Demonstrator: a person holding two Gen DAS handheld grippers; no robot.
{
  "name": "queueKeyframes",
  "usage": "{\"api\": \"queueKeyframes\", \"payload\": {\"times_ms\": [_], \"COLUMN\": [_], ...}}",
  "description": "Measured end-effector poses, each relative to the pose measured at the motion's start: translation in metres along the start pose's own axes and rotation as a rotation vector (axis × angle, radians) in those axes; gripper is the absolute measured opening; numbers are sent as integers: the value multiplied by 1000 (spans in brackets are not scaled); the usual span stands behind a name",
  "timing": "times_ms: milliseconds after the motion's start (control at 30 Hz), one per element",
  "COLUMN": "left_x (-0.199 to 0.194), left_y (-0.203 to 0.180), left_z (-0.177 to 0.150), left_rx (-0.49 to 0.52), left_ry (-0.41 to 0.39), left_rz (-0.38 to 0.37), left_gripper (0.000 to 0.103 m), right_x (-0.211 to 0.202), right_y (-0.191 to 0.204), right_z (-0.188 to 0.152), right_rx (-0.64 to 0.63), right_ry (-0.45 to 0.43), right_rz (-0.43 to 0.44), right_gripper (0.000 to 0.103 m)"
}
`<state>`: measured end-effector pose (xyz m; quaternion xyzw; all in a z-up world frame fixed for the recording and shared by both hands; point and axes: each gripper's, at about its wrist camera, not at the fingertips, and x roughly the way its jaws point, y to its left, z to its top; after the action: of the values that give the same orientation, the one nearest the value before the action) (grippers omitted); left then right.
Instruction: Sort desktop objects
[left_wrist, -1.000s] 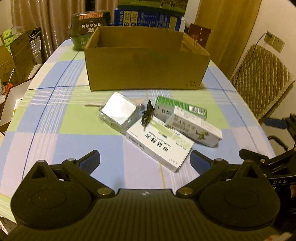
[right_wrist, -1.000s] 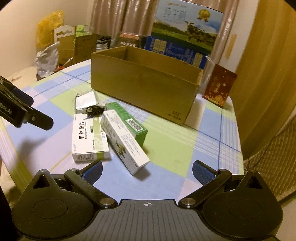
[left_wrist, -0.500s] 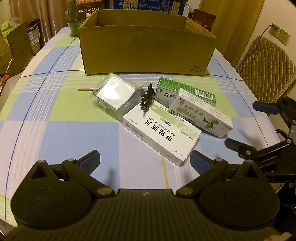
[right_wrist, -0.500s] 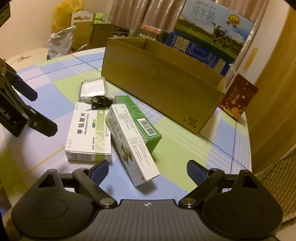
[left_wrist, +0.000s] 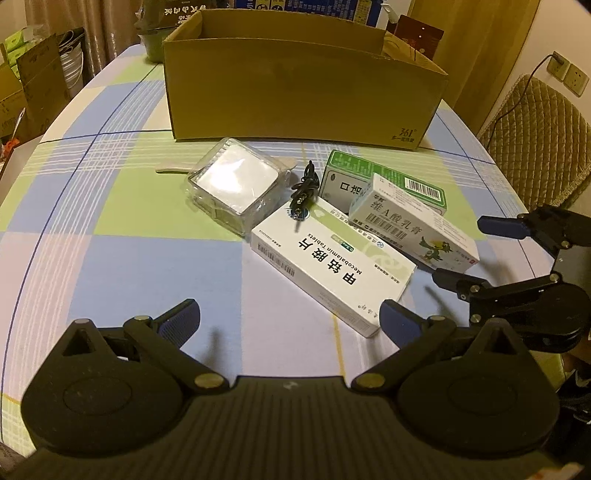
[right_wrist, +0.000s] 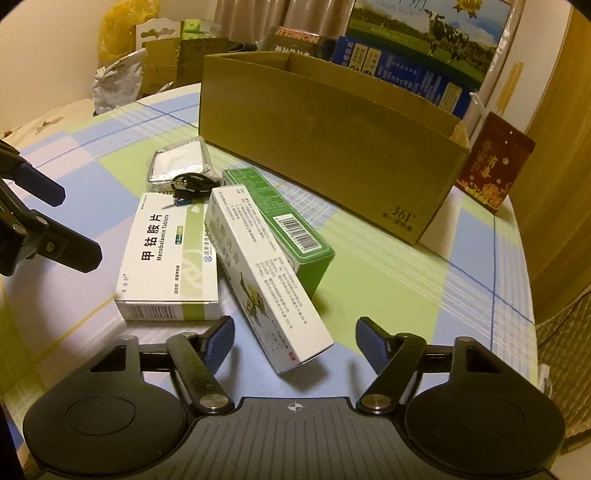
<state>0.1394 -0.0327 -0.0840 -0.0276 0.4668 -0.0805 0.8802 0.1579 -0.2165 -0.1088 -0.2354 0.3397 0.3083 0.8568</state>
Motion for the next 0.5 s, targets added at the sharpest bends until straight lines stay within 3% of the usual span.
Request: {"api": "queueKeyframes", "payload": {"times_ms": [133,200,500], "left_x": [1,1,-6], "left_y": [0,-1,4], "left_z": [1,0,-4], "left_rx": [-5,-6,-18], "left_ry": [-2,-3,-16], "left_rz": [-5,-8,-12], "left_gripper": [101,102,102], "right_x": [2,3,-6], "right_y": [-1,1,19], "right_z": [1,1,4], "right_rx": [14,14,35], "right_ry": [9,18,70], "right_rz": [2,1,-35], "right_gripper": [55,43,29]}}
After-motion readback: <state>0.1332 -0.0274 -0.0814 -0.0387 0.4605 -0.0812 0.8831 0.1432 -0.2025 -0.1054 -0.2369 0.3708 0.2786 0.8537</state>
